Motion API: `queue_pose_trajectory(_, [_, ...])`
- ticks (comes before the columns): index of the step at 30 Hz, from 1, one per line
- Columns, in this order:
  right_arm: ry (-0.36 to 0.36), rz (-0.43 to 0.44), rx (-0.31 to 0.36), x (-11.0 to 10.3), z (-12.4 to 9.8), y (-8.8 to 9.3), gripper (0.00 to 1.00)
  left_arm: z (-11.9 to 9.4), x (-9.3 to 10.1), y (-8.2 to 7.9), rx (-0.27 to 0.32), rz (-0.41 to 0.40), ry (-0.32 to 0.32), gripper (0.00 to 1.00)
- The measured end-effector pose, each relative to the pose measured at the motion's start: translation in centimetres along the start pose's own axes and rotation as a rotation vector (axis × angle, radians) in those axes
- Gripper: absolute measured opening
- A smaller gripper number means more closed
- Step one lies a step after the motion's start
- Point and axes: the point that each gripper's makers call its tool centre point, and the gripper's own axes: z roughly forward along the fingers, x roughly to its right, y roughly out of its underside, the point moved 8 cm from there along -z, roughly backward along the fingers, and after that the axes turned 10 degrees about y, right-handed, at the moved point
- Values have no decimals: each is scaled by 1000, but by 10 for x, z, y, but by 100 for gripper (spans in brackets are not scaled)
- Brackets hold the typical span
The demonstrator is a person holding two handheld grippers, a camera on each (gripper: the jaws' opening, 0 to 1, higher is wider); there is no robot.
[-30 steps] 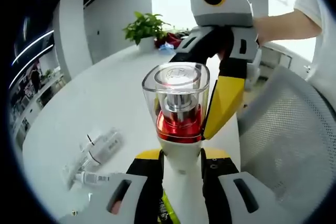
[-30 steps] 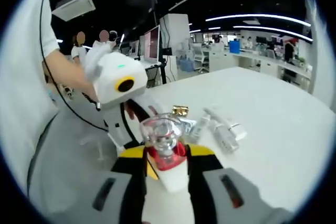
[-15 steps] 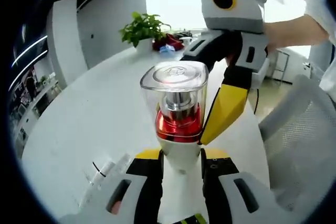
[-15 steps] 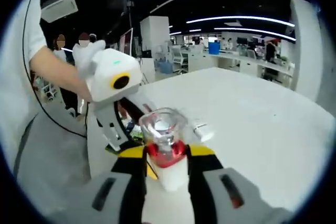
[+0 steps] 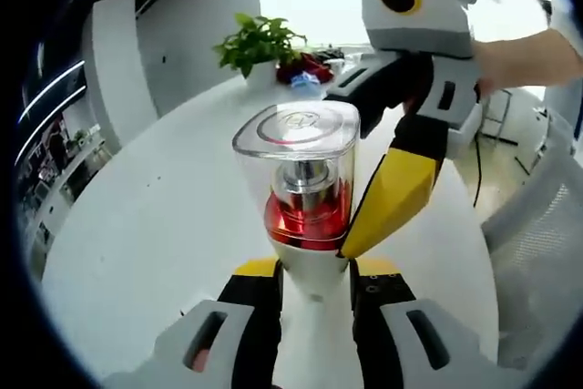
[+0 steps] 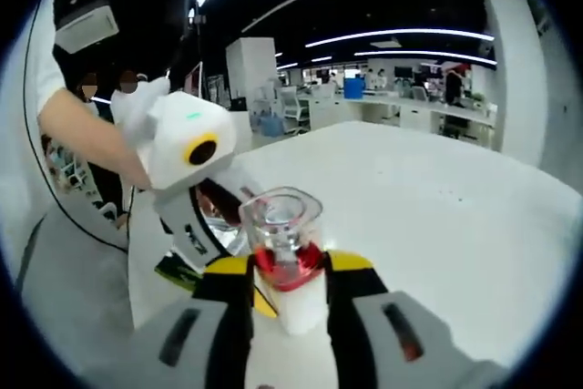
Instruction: Arrange the skincare products in the storage area until every visible bottle or jar stands upright without overlapping.
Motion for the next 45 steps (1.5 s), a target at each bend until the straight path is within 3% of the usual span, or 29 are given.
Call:
queue_pose_trajectory(11, [23, 10, -25, 2, 1, 3, 31, 2, -5, 0, -27, 14, -9, 26])
queue_pose_trajectory(14, [73, 35, -30, -2, -4, 8, 35, 0, -3, 2, -32, 5, -13, 26])
queue_pose_trajectory(17, [84, 77, -18, -9, -9, 13, 42, -5, 0, 7, -52, 4, -28, 29])
queue_pose_trajectory(21, [95, 101, -38, -19, -15, 23, 43, -15, 4, 14, -54, -20, -39, 33])
queue_pose_trajectory(32, [122, 153, -70, -48, -38, 40, 56, -46, 31, 42, -20, -175, -107, 45])
queue_pose_trajectory(41, [122, 189, -80, -75, -62, 47, 64, -81, 68, 86, 3, -349, -189, 56])
queue_pose_trajectory(45, [118, 190, -77, -85, -70, 46, 65, -96, 82, 95, 29, -393, -223, 56])
